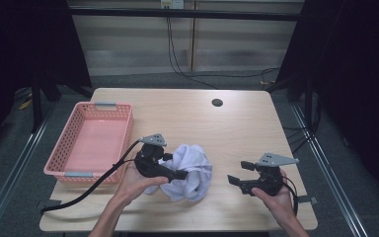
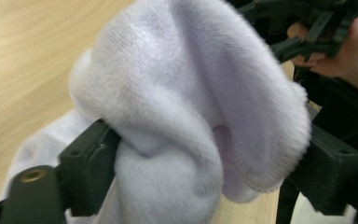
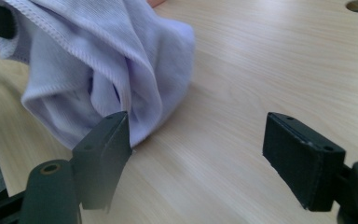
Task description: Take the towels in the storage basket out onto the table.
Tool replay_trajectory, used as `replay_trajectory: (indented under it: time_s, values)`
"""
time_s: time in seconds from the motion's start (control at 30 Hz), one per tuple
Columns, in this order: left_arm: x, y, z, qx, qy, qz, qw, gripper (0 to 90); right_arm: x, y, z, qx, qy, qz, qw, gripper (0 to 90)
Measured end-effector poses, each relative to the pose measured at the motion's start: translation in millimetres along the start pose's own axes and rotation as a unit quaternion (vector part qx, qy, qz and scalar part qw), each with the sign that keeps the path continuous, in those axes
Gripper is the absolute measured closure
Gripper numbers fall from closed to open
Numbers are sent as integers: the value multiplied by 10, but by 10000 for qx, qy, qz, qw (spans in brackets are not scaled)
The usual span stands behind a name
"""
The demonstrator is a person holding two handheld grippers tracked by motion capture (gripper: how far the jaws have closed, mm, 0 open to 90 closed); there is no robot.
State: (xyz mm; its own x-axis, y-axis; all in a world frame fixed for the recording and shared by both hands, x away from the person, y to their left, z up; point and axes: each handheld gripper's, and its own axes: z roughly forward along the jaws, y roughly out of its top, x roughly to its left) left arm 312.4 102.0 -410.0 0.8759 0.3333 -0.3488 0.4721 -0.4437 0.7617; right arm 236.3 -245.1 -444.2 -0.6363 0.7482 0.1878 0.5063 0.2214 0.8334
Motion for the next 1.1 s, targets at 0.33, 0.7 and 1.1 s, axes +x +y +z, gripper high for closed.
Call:
replay_trajectory:
  time_s: [0.33, 0.7, 1.1]
  values:
    - [-32, 108, 111, -220, -371, 218, 9988, 761, 186, 260, 178, -143, 290, -348, 9989, 262]
    - [-97, 98, 293, -22, -402, 163, 9991, 390, 205, 375, 213, -293, 690, -487, 9960, 747]
    - [-10, -272, -162, -309, 180, 77, 9993, 453, -49, 386, 165, -328, 337, -129, 9988, 720]
